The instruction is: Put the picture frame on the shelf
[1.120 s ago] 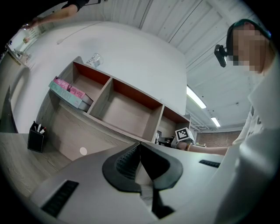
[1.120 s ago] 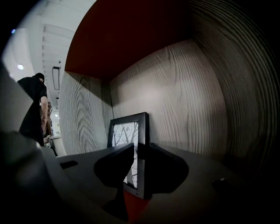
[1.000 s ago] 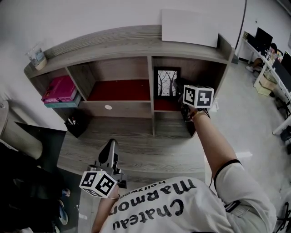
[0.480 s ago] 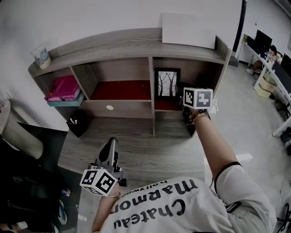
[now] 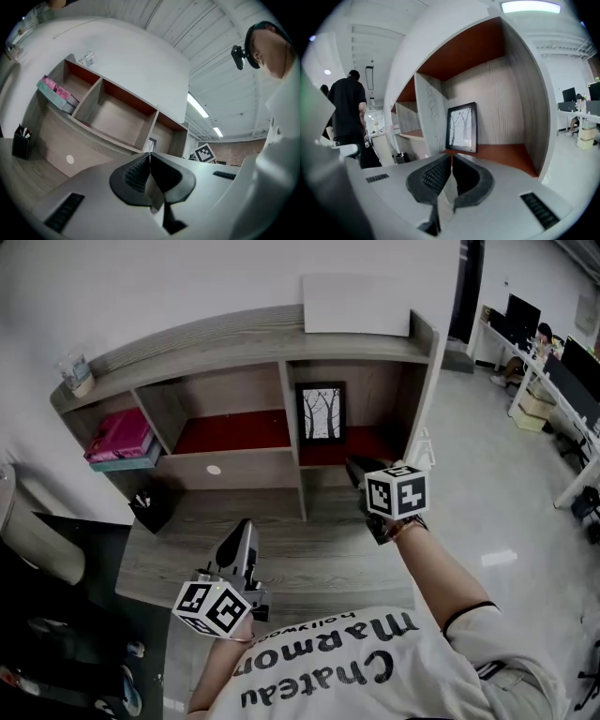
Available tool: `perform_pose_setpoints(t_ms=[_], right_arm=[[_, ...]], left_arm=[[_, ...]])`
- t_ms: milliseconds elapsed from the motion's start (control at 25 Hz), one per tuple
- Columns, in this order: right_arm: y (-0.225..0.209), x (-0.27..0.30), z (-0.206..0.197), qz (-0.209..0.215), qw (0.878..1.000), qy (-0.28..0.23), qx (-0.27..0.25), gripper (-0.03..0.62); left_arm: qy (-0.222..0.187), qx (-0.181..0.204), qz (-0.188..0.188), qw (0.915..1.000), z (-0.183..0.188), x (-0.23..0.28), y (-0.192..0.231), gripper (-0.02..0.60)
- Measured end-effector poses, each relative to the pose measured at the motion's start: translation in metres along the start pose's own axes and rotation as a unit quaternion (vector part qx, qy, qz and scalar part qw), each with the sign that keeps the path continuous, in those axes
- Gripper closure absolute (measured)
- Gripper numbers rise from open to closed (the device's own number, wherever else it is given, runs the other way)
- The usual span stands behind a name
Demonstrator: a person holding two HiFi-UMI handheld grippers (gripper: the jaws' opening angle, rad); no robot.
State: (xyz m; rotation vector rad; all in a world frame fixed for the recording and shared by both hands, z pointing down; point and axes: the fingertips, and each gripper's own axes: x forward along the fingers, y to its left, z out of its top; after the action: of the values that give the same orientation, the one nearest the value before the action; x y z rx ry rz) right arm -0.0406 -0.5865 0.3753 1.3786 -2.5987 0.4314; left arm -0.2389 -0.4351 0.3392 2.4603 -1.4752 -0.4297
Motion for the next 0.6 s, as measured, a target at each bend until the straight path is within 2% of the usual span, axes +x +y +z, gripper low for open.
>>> perform_pose_setpoints(t_ms=[80,320,600], right_arm=[[0.010,-0.012,-0.013,0.015,1.000,0.000,0.017,0.582],[0.015,-0.053,-0.024,0.036,0.993,-0.045,0.100,0.586],[0.022,-0.109,0.014,0.040,0.988,-0.138,0.063,0.586]], left_arm=[[0.005,-0.001,-0.015,0.9999,-0.003,0.007,-0.011,0.565],[0.010,0.001,-0.044,0.9990,-0.010,0.018,-0.037,0.565],[0.023,0.004,-0.061,0.9979,-0.024,0.023,-0.061,0.565]])
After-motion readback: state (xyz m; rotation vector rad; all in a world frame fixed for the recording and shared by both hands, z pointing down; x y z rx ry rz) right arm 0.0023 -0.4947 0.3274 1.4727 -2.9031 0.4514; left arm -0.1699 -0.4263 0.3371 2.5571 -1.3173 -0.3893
